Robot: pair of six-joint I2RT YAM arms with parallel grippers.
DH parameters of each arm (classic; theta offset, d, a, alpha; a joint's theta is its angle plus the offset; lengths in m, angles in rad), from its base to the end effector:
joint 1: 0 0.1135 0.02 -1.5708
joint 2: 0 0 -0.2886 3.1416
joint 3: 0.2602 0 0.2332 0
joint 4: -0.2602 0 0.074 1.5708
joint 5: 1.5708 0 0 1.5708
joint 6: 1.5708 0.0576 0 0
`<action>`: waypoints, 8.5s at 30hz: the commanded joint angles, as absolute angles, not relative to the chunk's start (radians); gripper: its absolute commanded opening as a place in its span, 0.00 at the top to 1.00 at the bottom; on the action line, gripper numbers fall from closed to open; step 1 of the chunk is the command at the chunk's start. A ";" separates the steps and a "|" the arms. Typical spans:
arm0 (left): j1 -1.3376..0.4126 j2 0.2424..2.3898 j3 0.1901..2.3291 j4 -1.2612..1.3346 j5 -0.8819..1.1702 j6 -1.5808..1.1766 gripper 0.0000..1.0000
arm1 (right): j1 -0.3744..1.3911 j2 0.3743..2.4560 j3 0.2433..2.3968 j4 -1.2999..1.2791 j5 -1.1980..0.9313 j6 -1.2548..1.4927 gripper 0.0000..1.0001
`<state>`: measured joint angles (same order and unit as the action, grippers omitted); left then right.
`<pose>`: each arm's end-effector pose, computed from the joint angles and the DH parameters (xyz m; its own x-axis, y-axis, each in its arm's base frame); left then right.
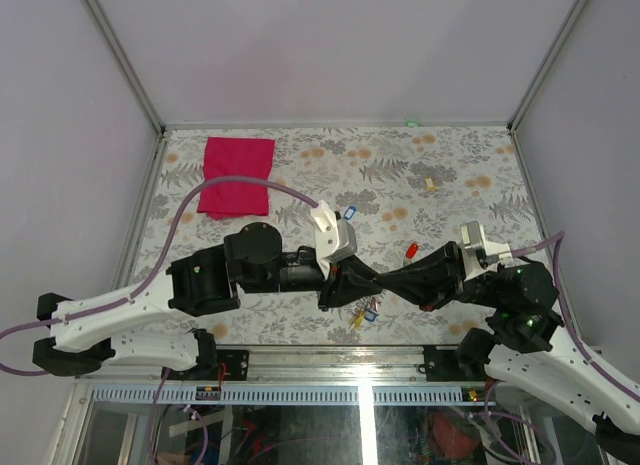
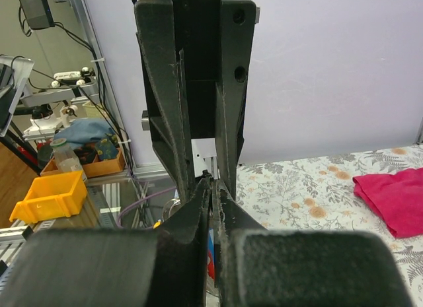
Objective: Put the keys on the keyring
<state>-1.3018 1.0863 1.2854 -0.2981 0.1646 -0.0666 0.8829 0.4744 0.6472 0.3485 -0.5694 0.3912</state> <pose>0.0506 -0.2192 0.4593 -0.0924 0.0881 -0.9918 0.9904 0.1111 -0.0824 0.0276 0.0824 0.4042 -0.0690 0.4219 -0.9040 -0.9965 0.0137 0.0825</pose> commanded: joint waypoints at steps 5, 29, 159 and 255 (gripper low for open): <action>-1.305 1.080 1.310 -0.253 0.172 -0.060 0.74 | 0.882 0.438 0.680 0.428 -0.538 0.381 1.00; -1.305 1.065 1.310 -0.247 0.178 -0.062 1.00 | 0.883 0.434 0.672 0.427 -0.542 0.387 1.00; -1.306 0.981 1.176 -0.168 -0.388 -0.087 0.43 | 0.882 0.305 0.697 0.174 -0.229 0.194 1.00; -1.446 1.176 1.187 0.058 -0.677 0.206 0.61 | 0.881 0.345 0.657 0.264 -0.218 0.300 1.00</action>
